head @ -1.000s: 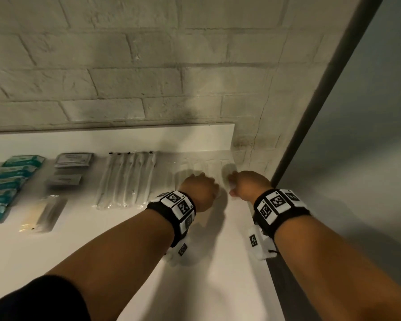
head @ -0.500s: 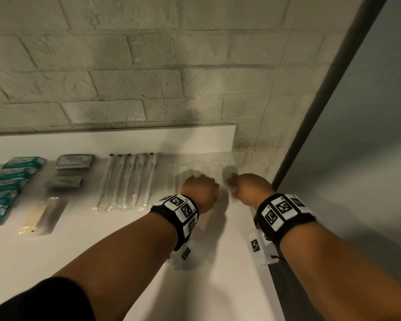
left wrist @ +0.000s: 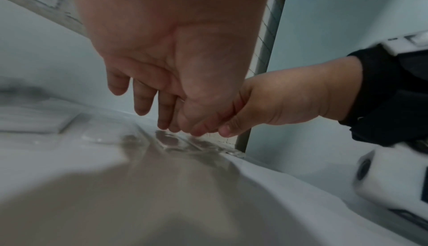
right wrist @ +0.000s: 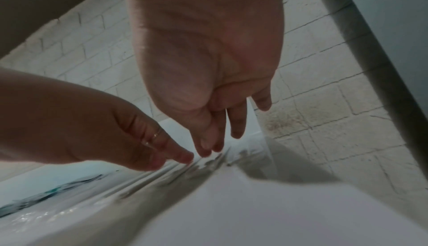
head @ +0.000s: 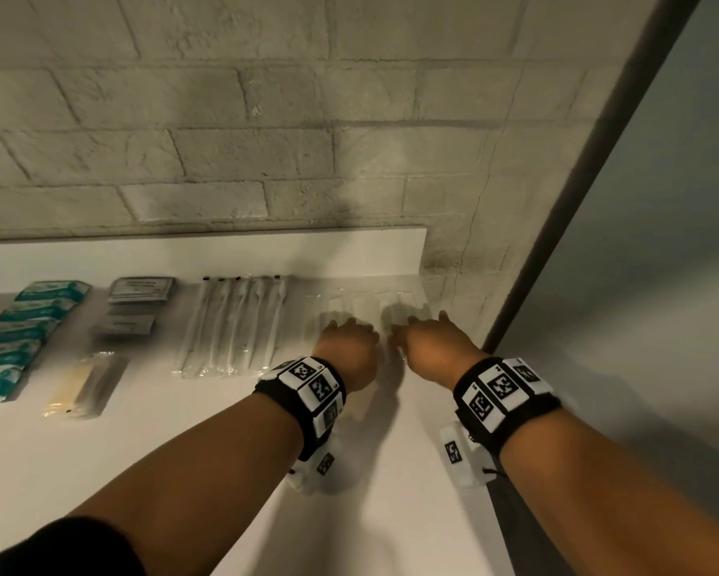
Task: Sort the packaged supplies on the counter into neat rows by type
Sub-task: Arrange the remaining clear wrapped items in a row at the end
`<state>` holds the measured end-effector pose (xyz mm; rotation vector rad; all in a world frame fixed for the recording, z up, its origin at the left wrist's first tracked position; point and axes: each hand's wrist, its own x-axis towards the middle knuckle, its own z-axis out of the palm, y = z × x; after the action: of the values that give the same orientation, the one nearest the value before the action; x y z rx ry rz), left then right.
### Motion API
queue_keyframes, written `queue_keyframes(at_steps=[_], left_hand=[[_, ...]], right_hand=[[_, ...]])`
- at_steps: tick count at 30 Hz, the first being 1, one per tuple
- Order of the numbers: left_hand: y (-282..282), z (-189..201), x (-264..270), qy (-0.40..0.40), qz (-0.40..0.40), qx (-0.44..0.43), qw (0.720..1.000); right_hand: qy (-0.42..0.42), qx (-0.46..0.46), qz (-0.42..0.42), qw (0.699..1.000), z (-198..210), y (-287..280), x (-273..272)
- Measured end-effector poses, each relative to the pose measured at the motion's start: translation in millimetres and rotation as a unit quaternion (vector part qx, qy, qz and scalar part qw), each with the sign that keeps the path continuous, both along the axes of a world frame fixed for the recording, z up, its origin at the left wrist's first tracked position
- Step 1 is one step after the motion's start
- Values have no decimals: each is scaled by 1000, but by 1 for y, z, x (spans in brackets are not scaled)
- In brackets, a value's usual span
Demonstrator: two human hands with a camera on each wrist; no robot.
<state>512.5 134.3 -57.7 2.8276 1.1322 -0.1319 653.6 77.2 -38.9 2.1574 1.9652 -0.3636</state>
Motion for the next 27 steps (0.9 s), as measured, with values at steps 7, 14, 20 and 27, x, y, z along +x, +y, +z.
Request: queue_keyframes(at_steps=[7,14,20,27], left_hand=[[3,14,-26,-11,107,-24,994],[8,12,-61,75,142,-86,983],[5,9,-71,78,120,-72,987],[4,13,-75,106,96,-59,988]], right_hand=[[4,5,28,1000,9,1,-20],[-14,-36,117,992,8,14,-69],[-52,-61,134,988,7,13,-83],[-28,-52,113,992,9,10,-87]])
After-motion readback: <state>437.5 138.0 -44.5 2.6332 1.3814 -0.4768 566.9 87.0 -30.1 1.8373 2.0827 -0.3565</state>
